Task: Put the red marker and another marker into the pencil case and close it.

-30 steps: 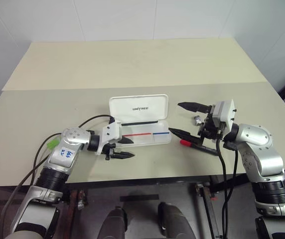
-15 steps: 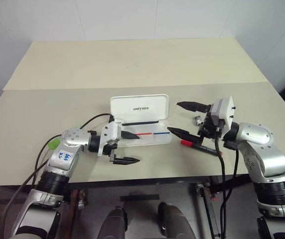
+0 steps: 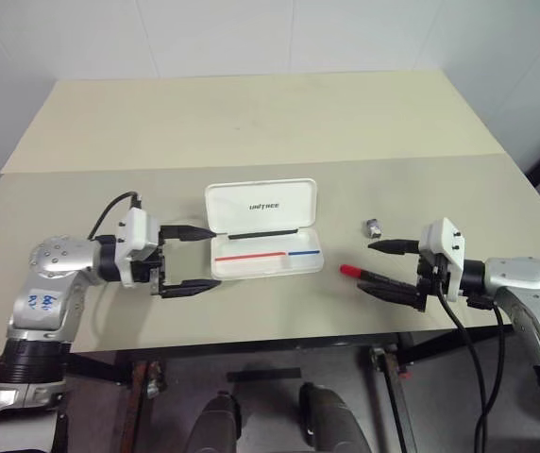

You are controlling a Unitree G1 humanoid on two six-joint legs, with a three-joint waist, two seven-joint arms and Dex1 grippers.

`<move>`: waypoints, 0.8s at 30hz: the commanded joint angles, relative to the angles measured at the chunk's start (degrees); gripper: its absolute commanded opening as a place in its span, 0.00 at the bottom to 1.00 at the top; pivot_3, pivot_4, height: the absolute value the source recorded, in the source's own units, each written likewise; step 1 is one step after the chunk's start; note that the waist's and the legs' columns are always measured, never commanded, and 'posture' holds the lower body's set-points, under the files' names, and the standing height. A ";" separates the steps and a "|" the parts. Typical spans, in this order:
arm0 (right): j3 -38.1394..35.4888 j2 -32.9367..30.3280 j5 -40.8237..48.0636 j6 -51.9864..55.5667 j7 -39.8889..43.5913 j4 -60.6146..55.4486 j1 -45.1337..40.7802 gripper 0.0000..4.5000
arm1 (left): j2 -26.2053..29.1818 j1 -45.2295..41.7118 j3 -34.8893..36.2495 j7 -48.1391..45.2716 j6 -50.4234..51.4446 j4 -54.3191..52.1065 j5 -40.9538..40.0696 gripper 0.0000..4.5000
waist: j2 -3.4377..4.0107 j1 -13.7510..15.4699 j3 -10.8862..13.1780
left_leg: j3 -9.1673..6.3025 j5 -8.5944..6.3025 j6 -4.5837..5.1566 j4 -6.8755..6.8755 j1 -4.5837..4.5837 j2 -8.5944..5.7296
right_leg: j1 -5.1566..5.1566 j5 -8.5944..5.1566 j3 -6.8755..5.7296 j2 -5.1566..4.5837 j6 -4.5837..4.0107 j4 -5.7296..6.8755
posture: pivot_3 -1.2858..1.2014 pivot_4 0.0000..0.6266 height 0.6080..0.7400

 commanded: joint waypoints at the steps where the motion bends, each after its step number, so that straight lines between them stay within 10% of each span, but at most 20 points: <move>1: -1.35 -0.33 -1.55 -4.70 1.53 4.43 0.23 1.00 | 2.22 1.43 2.63 -0.95 -0.95 -0.10 -1.10 0.99 | -0.01 0.10 0.00 | 0.00 0.00 0.00 0.03 0.00 0.00 | 0.02 0.01 0.00 0.00 0.01 -0.01 | 0.52 0.24 1.00; 10: 1.59 1.38 -6.53 -15.16 5.84 20.01 -1.97 1.00 | 4.53 2.39 4.41 -1.45 -1.68 3.27 -1.07 0.99 | 0.00 -0.01 0.00 | -0.02 0.00 0.00 -0.02 0.01 0.00 | 0.04 0.00 -0.02 -0.01 0.00 -0.02 | 0.52 0.24 1.00; 21: 2.96 3.48 -8.72 -24.05 9.60 26.82 -4.84 0.15 | 5.01 0.43 4.56 -1.37 -1.45 4.75 -1.26 0.99 | -0.01 -0.26 0.00 | 0.04 0.01 -0.02 0.02 0.10 0.03 | 0.05 0.01 0.02 0.03 0.00 0.07 | 0.52 0.24 1.00; 24: 3.06 4.05 -8.76 -25.34 9.64 26.34 -4.82 0.14 | 4.74 0.57 4.44 -1.19 -1.51 4.66 -1.24 0.99 | -0.01 -0.21 0.00 | 0.06 0.03 -0.05 0.02 0.15 0.03 | 0.07 0.03 0.03 0.03 -0.03 0.12 | 0.52 0.24 1.00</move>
